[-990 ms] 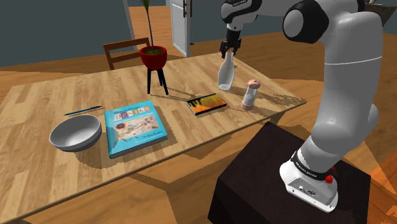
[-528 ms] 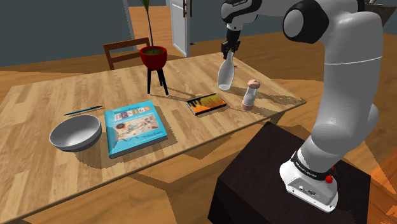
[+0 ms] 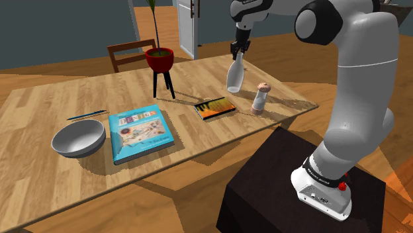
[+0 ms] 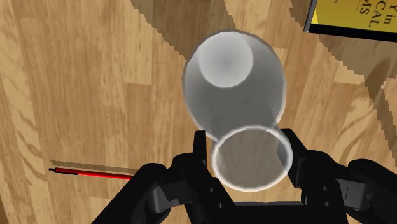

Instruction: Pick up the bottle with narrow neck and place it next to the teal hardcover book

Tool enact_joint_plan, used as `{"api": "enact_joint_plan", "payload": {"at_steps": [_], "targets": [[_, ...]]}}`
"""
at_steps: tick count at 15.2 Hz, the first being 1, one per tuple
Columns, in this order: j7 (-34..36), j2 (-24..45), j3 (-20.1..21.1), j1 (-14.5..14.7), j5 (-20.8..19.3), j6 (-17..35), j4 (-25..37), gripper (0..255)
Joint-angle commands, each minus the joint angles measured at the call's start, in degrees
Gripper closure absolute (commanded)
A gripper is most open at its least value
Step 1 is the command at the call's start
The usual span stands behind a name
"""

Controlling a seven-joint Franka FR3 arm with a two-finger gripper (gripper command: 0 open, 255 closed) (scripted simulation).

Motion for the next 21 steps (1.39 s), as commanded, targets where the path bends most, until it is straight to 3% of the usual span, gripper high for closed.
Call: {"api": "enact_joint_plan", "payload": {"at_steps": [1,16,21], "targets": [[0.1,-0.2,-0.1,-0.1,-0.1,-1.4,1.2,255],[0.7,0.3,-0.3,-1.1,-0.2,-13.0,13.4,255],[5.6,-8.1,0.3,4.0,-3.0,-12.8,5.2,255]]}}
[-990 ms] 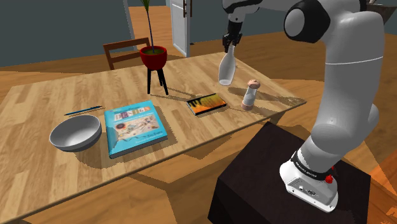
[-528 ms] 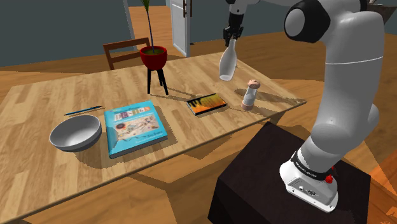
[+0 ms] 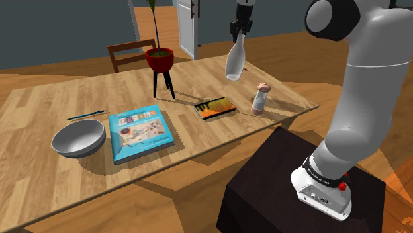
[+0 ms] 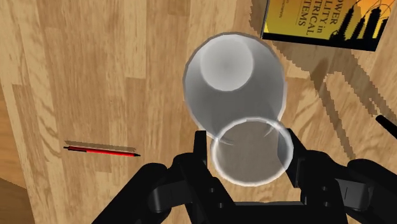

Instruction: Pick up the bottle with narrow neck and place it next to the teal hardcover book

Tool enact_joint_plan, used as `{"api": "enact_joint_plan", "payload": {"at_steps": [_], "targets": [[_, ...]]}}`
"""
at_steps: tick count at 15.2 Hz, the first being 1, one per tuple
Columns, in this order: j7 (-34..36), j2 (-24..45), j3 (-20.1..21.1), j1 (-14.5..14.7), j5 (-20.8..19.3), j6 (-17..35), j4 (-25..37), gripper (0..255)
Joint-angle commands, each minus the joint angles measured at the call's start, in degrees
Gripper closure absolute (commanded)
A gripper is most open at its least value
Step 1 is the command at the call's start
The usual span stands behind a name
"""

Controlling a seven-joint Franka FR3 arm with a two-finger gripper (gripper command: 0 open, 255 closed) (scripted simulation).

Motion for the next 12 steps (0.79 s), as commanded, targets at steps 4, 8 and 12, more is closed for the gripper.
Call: {"api": "enact_joint_plan", "payload": {"at_steps": [4,8,12], "targets": [[5.8,-7.4,1.3,4.8,-2.7,-0.5,-6.4,255],[10.4,-12.0,2.9,8.0,-4.4,-2.1,-9.1,255],[15.2,-15.6,4.8,10.9,-5.7,-4.3,-10.4,255]]}}
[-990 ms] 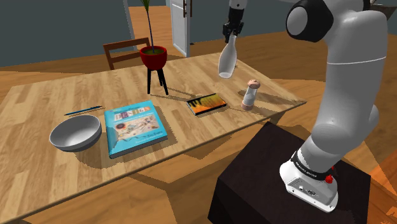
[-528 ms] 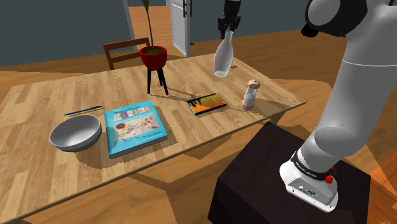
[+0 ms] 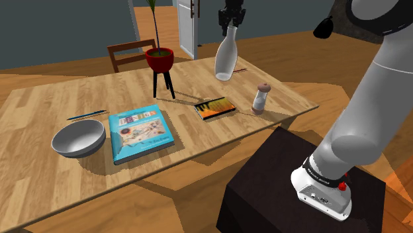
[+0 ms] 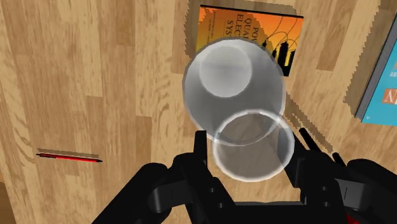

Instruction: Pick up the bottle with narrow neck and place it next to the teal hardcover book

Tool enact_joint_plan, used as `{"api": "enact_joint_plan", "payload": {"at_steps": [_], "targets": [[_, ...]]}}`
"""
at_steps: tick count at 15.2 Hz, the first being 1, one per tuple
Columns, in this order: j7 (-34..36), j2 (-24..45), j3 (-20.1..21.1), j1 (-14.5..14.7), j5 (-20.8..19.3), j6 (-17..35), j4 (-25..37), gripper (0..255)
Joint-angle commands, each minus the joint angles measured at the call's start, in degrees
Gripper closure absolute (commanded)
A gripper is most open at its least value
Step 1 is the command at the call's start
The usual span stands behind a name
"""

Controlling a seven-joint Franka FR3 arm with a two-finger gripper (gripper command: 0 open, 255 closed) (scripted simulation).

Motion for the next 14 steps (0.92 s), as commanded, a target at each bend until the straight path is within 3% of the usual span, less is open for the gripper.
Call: {"api": "enact_joint_plan", "payload": {"at_steps": [1,14], "targets": [[2.3,-1.7,0.9,1.3,-0.6,-1.2,-0.4,255],[18.3,-5.6,8.7,9.7,-2.3,-11.4,5.9,255]]}}
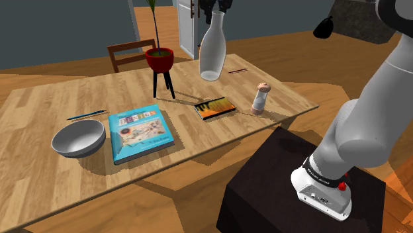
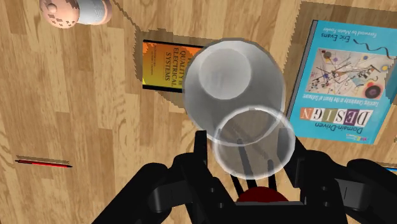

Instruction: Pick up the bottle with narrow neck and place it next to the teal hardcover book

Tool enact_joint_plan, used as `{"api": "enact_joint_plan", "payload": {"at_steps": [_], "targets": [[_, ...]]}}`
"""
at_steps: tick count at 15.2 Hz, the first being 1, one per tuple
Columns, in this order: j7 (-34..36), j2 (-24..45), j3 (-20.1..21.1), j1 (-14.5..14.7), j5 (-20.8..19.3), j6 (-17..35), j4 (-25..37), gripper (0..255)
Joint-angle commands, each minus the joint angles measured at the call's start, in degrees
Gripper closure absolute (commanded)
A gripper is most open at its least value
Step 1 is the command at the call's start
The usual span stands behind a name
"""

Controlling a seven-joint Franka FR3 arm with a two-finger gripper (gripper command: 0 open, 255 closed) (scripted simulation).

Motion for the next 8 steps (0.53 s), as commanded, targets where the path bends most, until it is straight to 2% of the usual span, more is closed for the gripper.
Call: {"api": "enact_joint_plan", "payload": {"at_steps": [1,8], "targets": [[2.5,0.6,1.2,1.2,-0.1,-2.1,2.7,255],[11.4,4.5,5.6,6.0,-0.8,-9.8,14.0,255]]}}
